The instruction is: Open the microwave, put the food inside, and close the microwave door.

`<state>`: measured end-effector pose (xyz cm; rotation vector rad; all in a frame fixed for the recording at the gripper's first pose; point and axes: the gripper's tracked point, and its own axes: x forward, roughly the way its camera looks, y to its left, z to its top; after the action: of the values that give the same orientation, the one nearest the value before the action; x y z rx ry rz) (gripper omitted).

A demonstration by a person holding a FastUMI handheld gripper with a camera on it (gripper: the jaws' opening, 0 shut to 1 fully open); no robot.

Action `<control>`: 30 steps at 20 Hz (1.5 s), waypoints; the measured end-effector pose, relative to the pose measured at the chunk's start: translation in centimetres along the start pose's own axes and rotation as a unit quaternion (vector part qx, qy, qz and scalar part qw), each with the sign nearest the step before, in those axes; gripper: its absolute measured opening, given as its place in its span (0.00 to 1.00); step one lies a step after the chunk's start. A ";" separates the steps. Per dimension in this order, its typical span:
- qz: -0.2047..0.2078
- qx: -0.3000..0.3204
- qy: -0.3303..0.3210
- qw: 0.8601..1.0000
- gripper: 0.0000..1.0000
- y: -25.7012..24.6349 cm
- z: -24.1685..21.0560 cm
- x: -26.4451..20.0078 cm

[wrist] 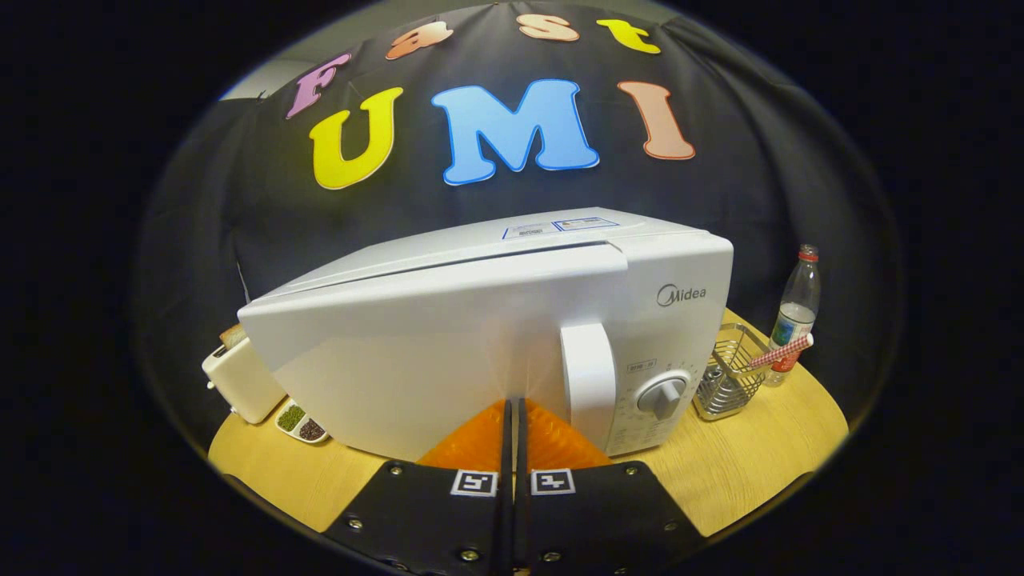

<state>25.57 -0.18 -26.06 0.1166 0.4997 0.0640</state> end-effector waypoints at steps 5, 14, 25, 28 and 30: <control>-0.013 0.013 0.005 1.000 0.03 -0.1 0.2 0.6; -0.019 -0.019 -0.055 0.998 0.03 2.3 3.1 -8.0; -0.028 -0.030 -0.127 0.991 0.03 5.4 4.7 -20.2; -0.026 -0.048 -0.147 0.988 0.22 6.8 4.2 -23.8; -0.023 -0.067 -0.153 0.986 0.53 7.6 3.7 -25.6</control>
<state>4.72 4.72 -9.74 -0.0182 0.1897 0.0325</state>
